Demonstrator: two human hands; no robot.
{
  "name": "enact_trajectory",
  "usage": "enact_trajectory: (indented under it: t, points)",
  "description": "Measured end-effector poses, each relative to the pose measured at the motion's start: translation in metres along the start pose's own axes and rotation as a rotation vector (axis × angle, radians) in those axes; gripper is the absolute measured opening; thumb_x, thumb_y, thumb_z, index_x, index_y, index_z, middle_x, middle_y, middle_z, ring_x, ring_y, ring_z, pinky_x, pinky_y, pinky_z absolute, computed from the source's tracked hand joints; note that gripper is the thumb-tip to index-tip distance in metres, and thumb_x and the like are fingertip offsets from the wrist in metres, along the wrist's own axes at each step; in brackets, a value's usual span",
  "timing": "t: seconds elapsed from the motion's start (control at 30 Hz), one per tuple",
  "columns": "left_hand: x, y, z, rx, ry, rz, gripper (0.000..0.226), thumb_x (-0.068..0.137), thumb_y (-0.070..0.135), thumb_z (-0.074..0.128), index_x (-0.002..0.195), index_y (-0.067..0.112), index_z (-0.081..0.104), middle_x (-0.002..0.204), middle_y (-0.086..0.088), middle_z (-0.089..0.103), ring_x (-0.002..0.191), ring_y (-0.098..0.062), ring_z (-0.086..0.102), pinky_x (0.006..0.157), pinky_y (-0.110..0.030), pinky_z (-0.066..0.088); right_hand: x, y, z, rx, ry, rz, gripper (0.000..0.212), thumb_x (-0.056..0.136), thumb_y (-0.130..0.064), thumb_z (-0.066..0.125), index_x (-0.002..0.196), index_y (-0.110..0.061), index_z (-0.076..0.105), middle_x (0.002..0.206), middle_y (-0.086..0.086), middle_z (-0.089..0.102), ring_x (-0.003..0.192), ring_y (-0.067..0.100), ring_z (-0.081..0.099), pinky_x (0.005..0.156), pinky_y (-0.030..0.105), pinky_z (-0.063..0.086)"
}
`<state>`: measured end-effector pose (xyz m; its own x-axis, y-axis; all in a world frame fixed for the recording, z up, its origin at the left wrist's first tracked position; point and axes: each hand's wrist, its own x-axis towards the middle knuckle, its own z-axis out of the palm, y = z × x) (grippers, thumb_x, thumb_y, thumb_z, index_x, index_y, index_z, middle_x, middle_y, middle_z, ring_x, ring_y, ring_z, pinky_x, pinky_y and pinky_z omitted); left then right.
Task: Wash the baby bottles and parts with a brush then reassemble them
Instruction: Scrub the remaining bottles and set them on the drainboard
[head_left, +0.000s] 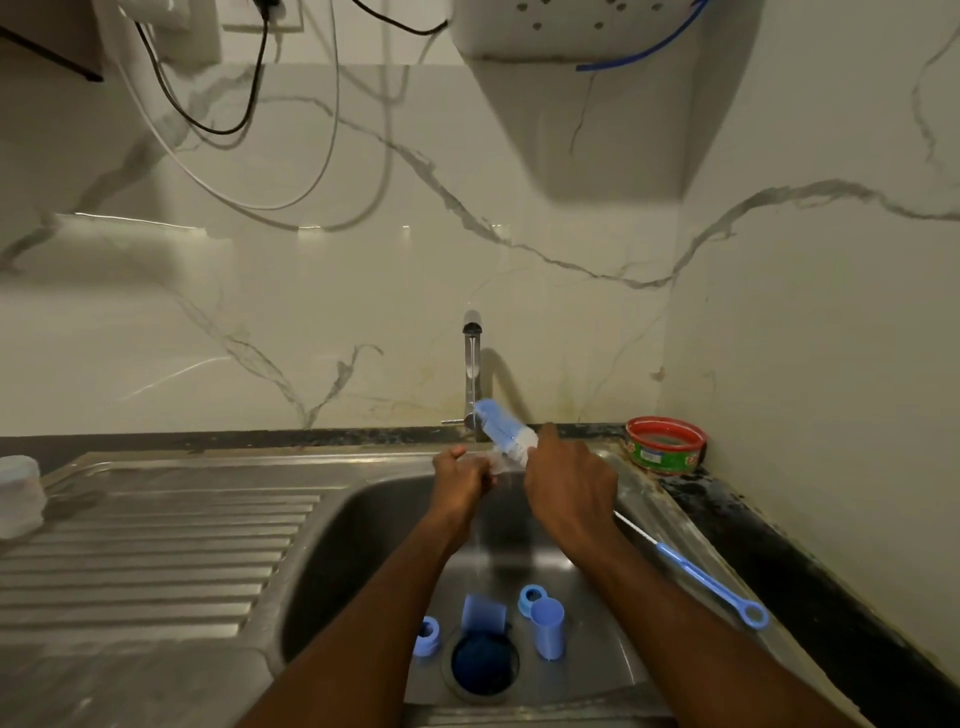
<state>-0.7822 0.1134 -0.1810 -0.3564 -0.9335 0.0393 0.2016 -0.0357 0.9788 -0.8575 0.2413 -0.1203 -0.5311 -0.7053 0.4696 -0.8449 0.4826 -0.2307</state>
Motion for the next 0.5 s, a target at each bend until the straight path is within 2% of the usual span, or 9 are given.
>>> enact_trajectory:
  t: [0.1,0.17,0.27,0.33,0.4,0.5]
  points:
    - [0.000,-0.004,-0.010,0.113,0.162,0.043,0.059,0.094,0.017,0.070,0.142,0.020,0.035,0.116,-0.009,0.060,0.098,-0.020,0.064,0.071,-0.028,0.052,-0.005,-0.003,0.000,-0.004,0.001,-0.044,0.041,0.093,-0.038,0.067,0.126,-0.022,0.049,0.115,0.003,0.066,0.095,0.020,0.067,0.064,0.031,0.043]
    - [-0.003,-0.003,-0.013,0.155,0.160,0.107,0.055,0.096,0.015,0.068,0.140,0.021,0.037,0.111,-0.005,0.060,0.095,-0.015,0.063,0.068,-0.023,0.050,-0.007,-0.005,0.004,-0.029,-0.056,-0.051,0.036,0.093,-0.036,0.067,0.123,-0.022,0.051,0.112,0.004,0.066,0.093,0.020,0.066,0.066,0.031,0.046]
    - [-0.013,-0.002,-0.010,0.218,0.008,0.193,0.040,0.097,0.015,0.067,0.128,0.022,0.042,0.115,-0.007,0.063,0.095,-0.010,0.065,0.062,-0.015,0.052,-0.003,-0.004,0.009,-0.061,-0.085,-0.009,0.032,0.094,-0.032,0.066,0.123,-0.021,0.054,0.111,0.004,0.066,0.093,0.020,0.066,0.069,0.031,0.046]
    - [-0.016,-0.002,-0.006,0.255,-0.038,0.225,0.041,0.096,0.018,0.069,0.128,0.022,0.043,0.109,-0.003,0.065,0.093,-0.008,0.066,0.063,-0.014,0.052,0.001,-0.002,0.008,-0.076,-0.072,0.017,0.036,0.093,-0.033,0.068,0.124,-0.021,0.054,0.113,0.004,0.066,0.095,0.020,0.066,0.067,0.030,0.044]
    - [-0.015,-0.001,-0.004,0.315,0.005,0.259,0.043,0.095,0.021,0.070,0.130,0.021,0.043,0.100,-0.001,0.066,0.088,-0.007,0.065,0.062,-0.012,0.048,0.005,0.000,0.005,-0.060,-0.052,0.042,0.038,0.093,-0.033,0.070,0.125,-0.020,0.054,0.113,0.003,0.067,0.095,0.020,0.067,0.065,0.030,0.043]
    - [-0.010,0.000,-0.007,0.291,0.139,0.247,0.043,0.095,0.016,0.069,0.130,0.018,0.043,0.098,-0.004,0.065,0.084,-0.010,0.065,0.058,-0.013,0.046,0.002,0.001,0.001,-0.022,-0.018,0.025,0.032,0.095,-0.031,0.066,0.122,-0.020,0.054,0.111,0.004,0.068,0.094,0.021,0.068,0.063,0.031,0.041]
